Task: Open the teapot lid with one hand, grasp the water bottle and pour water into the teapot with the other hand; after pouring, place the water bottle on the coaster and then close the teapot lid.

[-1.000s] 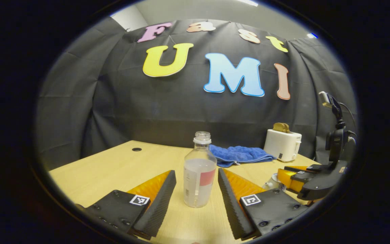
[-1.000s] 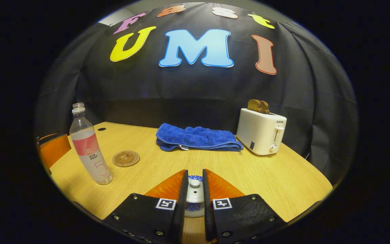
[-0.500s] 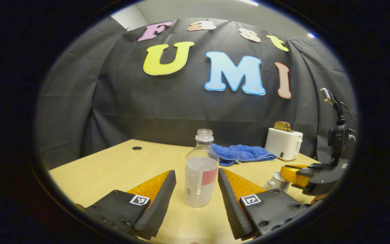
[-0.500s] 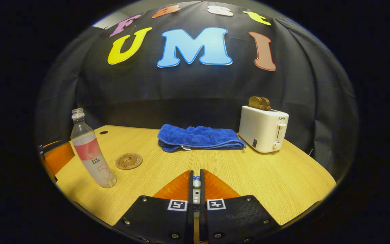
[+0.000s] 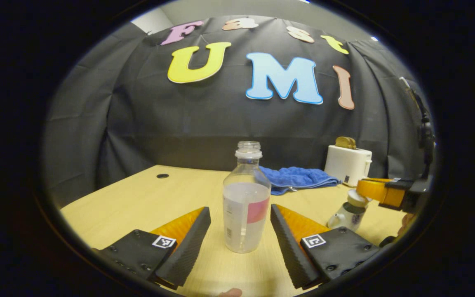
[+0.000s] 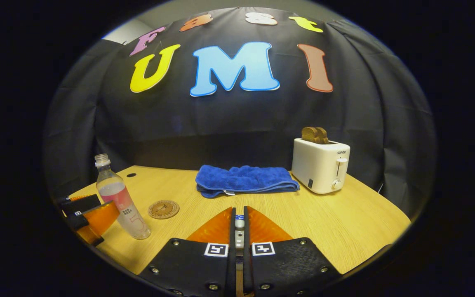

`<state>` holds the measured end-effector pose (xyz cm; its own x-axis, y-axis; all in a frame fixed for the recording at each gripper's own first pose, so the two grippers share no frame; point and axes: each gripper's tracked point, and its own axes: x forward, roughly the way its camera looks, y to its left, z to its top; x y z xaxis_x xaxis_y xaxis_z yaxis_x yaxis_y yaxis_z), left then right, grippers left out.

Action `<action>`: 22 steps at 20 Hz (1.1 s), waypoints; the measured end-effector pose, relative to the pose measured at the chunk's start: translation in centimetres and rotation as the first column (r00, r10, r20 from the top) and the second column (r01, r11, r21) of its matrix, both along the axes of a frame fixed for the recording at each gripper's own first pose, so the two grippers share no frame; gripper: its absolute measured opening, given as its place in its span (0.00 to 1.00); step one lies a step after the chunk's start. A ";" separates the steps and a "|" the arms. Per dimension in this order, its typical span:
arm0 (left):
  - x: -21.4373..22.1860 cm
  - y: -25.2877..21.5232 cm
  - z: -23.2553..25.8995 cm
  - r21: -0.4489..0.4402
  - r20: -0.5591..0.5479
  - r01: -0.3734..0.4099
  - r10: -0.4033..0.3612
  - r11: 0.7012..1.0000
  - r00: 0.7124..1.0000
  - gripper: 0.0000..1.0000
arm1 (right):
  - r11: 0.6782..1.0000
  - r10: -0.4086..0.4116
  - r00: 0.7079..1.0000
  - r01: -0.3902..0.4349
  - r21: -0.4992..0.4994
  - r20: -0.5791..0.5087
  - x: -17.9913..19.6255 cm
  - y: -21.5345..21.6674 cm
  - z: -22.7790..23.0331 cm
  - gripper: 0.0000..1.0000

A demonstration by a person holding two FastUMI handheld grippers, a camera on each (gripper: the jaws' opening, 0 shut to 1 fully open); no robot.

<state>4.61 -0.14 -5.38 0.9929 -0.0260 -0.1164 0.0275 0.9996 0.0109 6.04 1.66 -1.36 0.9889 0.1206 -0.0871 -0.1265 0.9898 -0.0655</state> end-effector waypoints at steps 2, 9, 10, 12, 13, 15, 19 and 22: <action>0.7 0.0 -0.6 0.008 -0.011 -0.002 0.002 1.000 1.000 0.98 | 1.000 0.005 1.000 -0.005 -0.002 0.024 -0.2 0.0 1.0 0.06; 2.6 -0.7 -2.8 0.042 -0.062 0.007 -0.004 0.999 0.998 0.98 | 1.000 0.002 0.997 -0.002 0.000 0.073 0.1 -0.8 2.1 0.07; 2.5 -0.7 -2.9 0.051 -0.060 0.005 -0.002 0.999 0.998 0.98 | 1.000 -0.004 0.997 0.004 0.006 0.073 0.3 -1.2 2.0 0.07; 2.7 -0.8 -2.6 0.070 -0.061 0.004 0.001 0.998 0.998 0.98 | 0.999 -0.024 0.997 0.023 0.022 0.069 0.5 -2.3 1.6 0.07; 2.9 -0.8 -2.5 0.075 -0.059 0.003 0.002 0.997 0.998 0.98 | 0.999 -0.034 0.997 0.032 0.035 0.067 0.6 -2.9 1.6 0.07; 2.9 -0.8 -2.4 0.082 -0.055 0.000 0.005 0.997 0.998 0.93 | 0.997 -0.050 0.997 0.046 0.055 0.062 0.7 -3.9 1.3 0.07; 2.9 -0.8 -2.4 0.084 -0.057 0.005 0.000 0.996 0.998 0.87 | 0.993 -0.082 0.995 0.076 0.092 0.062 0.8 -5.5 1.2 0.07; 2.7 -1.0 -2.4 0.128 -0.058 0.005 0.003 0.992 0.998 0.84 | 0.991 -0.093 0.994 0.086 0.107 0.058 0.7 -6.2 0.9 0.07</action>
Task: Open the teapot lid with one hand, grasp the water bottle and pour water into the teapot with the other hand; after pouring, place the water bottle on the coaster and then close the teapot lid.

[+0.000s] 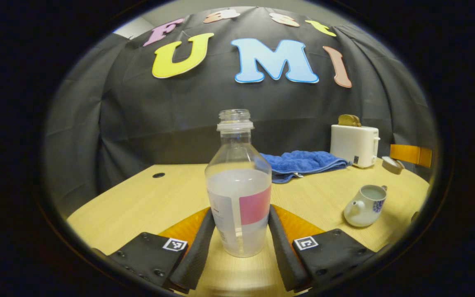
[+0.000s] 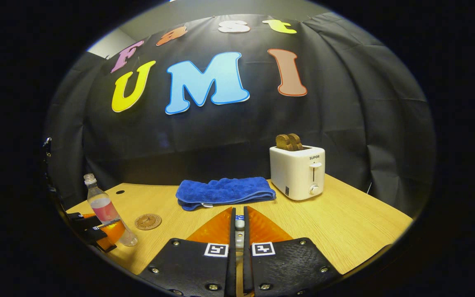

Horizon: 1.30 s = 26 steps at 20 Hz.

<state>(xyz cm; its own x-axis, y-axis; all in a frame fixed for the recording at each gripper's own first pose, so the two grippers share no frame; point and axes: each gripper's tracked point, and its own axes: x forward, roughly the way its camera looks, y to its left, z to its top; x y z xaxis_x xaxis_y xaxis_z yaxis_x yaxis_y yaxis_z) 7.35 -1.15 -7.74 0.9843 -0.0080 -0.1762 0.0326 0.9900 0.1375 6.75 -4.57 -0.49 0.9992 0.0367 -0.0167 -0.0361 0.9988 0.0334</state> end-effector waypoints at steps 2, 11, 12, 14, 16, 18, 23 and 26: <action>-0.2 -0.1 0.2 0.058 -0.003 0.000 0.000 0.998 1.000 0.84 | 1.000 -0.006 1.000 0.006 0.006 0.002 -0.1 -0.3 0.1 0.07; -0.4 -1.3 2.8 0.459 0.024 0.017 -0.032 0.888 0.999 0.84 | 0.996 -0.075 0.997 0.074 0.039 0.018 -0.5 -3.8 0.5 0.07; -0.4 -1.4 3.0 0.503 0.026 0.018 -0.037 0.864 0.999 0.84 | 0.996 -0.083 0.996 0.083 0.044 0.016 -0.6 -4.3 0.4 0.07; -0.4 -1.8 3.1 0.575 0.015 0.030 -0.047 0.818 0.999 0.84 | 0.994 -0.093 0.996 0.092 0.057 0.012 -0.8 -5.0 0.3 0.06; -0.3 -2.5 3.3 0.626 0.006 0.050 -0.069 0.778 0.998 0.84 | 0.993 -0.102 0.995 0.100 0.069 0.013 -1.1 -5.6 0.3 0.07; -0.4 -3.3 3.9 0.684 0.004 0.060 -0.086 0.727 0.996 0.85 | 0.990 -0.123 0.992 0.122 0.067 0.014 -1.2 -6.3 0.1 0.07; -0.2 -5.3 5.1 0.817 0.002 0.072 -0.127 0.573 0.992 0.85 | 0.986 -0.154 0.988 0.152 0.075 0.026 -1.7 -7.5 0.6 0.07; 0.0 -6.2 5.6 0.889 -0.008 0.071 -0.142 0.451 0.990 0.85 | 0.984 -0.167 0.985 0.163 0.078 0.035 -2.0 -7.9 0.8 0.07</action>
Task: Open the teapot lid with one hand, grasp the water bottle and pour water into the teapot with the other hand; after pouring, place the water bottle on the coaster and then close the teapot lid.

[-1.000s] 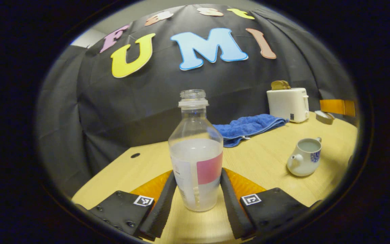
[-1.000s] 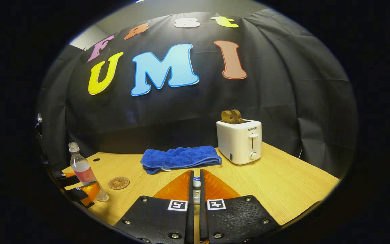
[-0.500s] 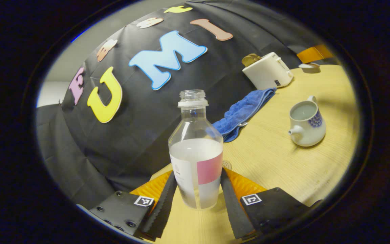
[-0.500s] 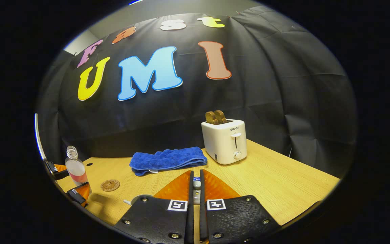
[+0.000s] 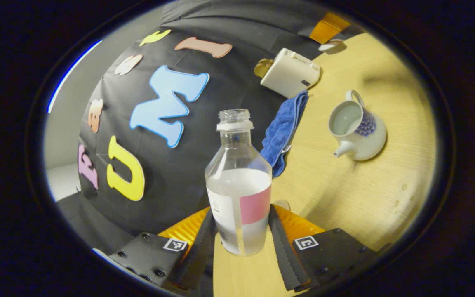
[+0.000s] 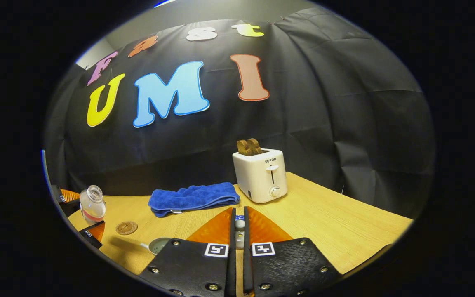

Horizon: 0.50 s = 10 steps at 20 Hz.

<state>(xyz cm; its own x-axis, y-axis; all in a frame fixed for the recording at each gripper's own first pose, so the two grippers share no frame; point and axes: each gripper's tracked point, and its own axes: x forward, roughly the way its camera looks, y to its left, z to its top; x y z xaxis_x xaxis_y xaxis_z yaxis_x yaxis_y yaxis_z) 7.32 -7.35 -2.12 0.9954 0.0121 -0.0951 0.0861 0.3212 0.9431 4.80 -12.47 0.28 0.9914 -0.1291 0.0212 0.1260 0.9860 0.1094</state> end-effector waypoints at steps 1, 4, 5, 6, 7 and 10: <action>0.0 -0.5 0.2 0.054 0.004 0.007 -0.008 0.999 1.000 0.85 | 1.000 -0.003 1.000 0.003 0.001 0.001 -0.1 -0.1 0.0 0.07; -0.2 -1.5 -0.1 0.173 -0.012 0.027 -0.026 0.985 1.000 0.84 | 1.000 -0.007 1.000 0.007 0.014 0.010 -0.3 -0.4 0.1 0.06; -0.2 -1.7 -0.1 0.196 -0.017 0.029 -0.027 0.980 1.000 0.84 | 1.000 -0.009 1.000 0.009 0.011 0.010 -0.4 -0.4 0.1 0.06; -0.4 -1.7 -0.1 0.222 -0.018 0.030 -0.027 0.974 0.999 0.84 | 1.000 -0.014 1.000 0.014 0.008 0.010 -0.5 -0.6 0.0 0.07; -0.5 -2.2 -0.1 0.262 -0.017 0.036 -0.033 0.965 0.999 0.84 | 1.000 -0.019 1.000 0.019 0.007 0.011 -0.5 -0.8 0.1 0.07; -0.6 -2.8 -0.2 0.351 -0.002 0.039 -0.041 0.935 0.999 0.84 | 1.000 -0.023 1.000 0.023 0.015 0.019 -0.7 -1.0 0.4 0.07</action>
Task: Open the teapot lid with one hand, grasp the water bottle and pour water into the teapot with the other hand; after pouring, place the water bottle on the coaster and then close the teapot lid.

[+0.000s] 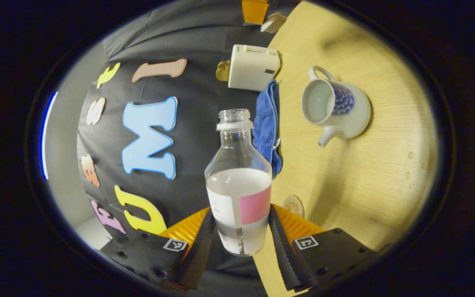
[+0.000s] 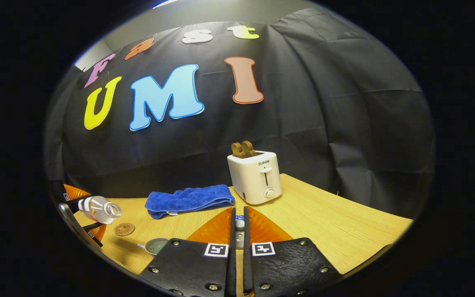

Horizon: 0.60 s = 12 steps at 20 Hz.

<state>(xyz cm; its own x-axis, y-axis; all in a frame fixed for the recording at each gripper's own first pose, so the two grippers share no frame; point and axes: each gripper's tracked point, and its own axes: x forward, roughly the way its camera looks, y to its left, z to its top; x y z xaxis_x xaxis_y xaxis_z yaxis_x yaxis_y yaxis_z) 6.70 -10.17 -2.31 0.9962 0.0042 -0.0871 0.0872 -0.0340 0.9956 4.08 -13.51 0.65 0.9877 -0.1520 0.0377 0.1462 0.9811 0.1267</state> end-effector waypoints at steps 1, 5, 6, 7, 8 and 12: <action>-0.3 -0.3 -0.1 0.024 0.001 0.004 -0.004 1.000 1.000 0.84 | 1.000 -0.002 1.000 0.002 0.004 0.001 0.0 -0.1 -0.1 0.06; 0.1 -0.2 -0.4 0.116 0.014 0.000 -0.001 0.993 1.000 0.84 | 0.999 0.013 1.000 -0.013 0.031 0.006 -0.2 -0.1 0.1 0.06; 0.7 -0.2 -0.4 0.131 0.014 -0.004 0.002 0.991 1.000 0.84 | 0.999 0.015 1.000 -0.016 0.035 0.009 -0.2 -0.1 0.2 0.06; 1.0 0.1 0.1 0.146 0.017 -0.008 0.005 0.989 1.000 0.84 | 0.999 0.017 1.000 -0.017 0.037 0.011 -0.2 -0.1 0.2 0.07; 1.0 0.1 0.4 0.164 0.020 -0.007 0.004 0.987 1.000 0.84 | 0.999 0.019 1.000 -0.020 0.040 0.009 -0.2 0.0 0.0 0.07; 1.2 0.1 1.2 0.223 0.040 -0.010 0.001 0.975 0.999 0.84 | 0.998 0.033 0.999 -0.034 0.052 0.008 -0.3 0.1 0.1 0.06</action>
<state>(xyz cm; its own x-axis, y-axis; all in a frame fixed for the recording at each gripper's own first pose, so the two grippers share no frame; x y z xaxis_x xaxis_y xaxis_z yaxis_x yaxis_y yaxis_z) 7.95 -10.03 -1.10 0.9987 0.0248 -0.0439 0.0488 -0.2556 0.9655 3.80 -13.42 0.76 0.9920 -0.1208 0.0373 0.1123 0.9774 0.1789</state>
